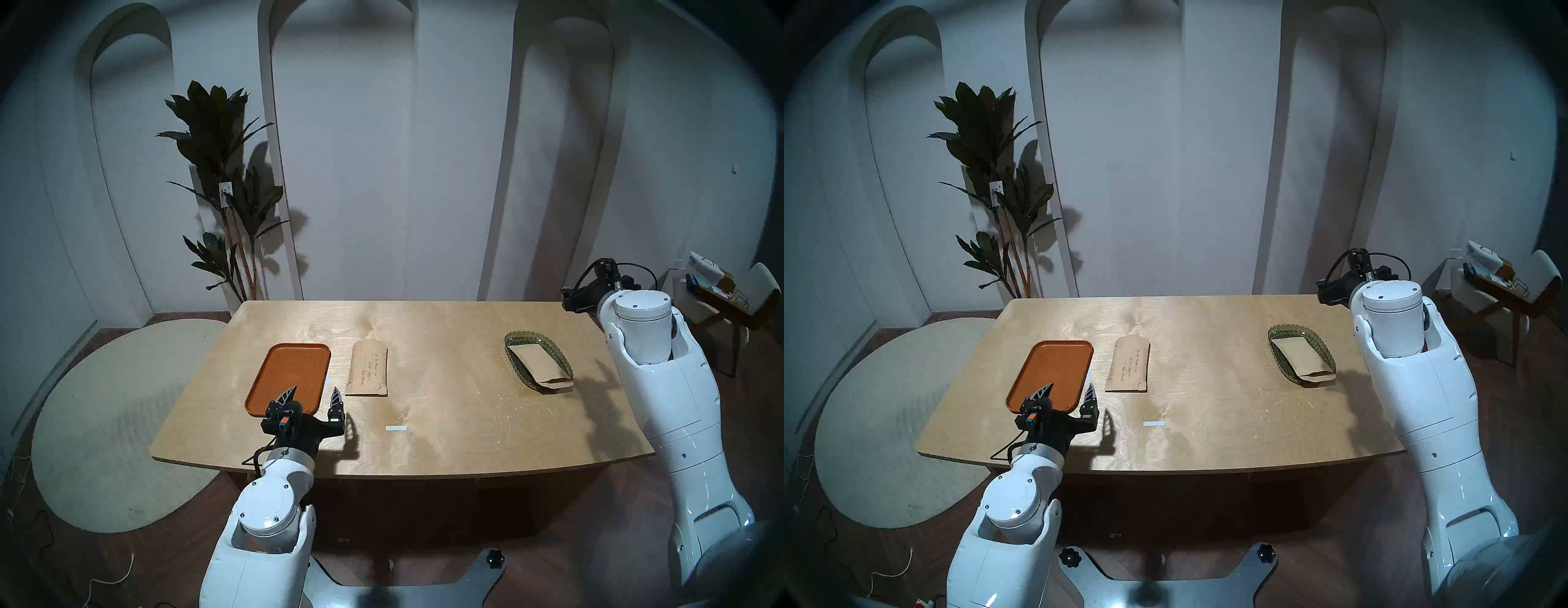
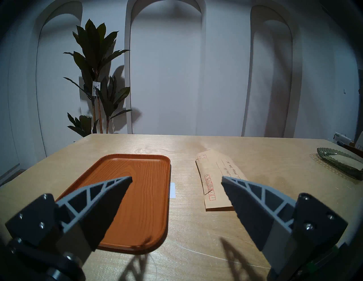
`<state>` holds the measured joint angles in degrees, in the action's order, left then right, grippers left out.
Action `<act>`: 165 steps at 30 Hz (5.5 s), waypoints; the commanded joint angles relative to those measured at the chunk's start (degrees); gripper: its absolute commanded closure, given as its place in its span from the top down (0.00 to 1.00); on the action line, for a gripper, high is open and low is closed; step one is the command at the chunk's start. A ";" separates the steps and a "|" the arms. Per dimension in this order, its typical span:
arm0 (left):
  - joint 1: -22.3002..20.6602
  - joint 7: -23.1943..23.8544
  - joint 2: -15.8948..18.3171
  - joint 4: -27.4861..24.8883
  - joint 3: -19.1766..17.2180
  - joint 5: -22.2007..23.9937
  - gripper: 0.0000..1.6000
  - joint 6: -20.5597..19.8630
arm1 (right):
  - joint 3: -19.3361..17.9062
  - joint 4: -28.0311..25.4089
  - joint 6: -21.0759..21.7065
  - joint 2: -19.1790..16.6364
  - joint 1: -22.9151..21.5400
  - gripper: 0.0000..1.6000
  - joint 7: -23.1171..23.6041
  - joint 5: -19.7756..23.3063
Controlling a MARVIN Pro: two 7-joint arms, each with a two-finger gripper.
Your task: Sort the mail into the trays, one tray per recipient
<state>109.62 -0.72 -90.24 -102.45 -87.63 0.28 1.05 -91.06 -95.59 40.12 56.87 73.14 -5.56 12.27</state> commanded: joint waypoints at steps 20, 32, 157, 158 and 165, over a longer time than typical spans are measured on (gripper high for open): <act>-0.33 -0.04 -0.01 -1.35 -0.09 0.03 1.00 0.27 | -5.09 7.02 -3.86 -2.98 -6.30 1.00 0.11 -0.88; -0.30 -0.04 -0.01 -1.40 -0.09 0.03 1.00 0.25 | -4.69 6.95 -4.19 -2.65 -6.59 1.00 -0.66 -1.66; -17.86 30.47 16.66 -13.30 23.60 -65.14 1.00 -27.81 | -4.40 6.52 -3.62 -2.41 -7.08 1.00 -1.10 -2.28; -17.95 30.51 16.39 -13.03 23.57 -65.14 1.00 -28.29 | -4.40 6.52 -3.61 -2.42 -7.08 1.00 -1.10 -2.27; -18.10 30.17 15.58 -10.86 23.56 -64.32 1.00 -29.44 | -4.41 6.49 -3.60 -2.43 -7.06 1.00 -1.08 -2.24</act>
<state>93.10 30.24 -72.51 -114.31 -64.06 -64.00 -27.31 -95.32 -87.92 36.71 54.53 66.88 -6.77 9.88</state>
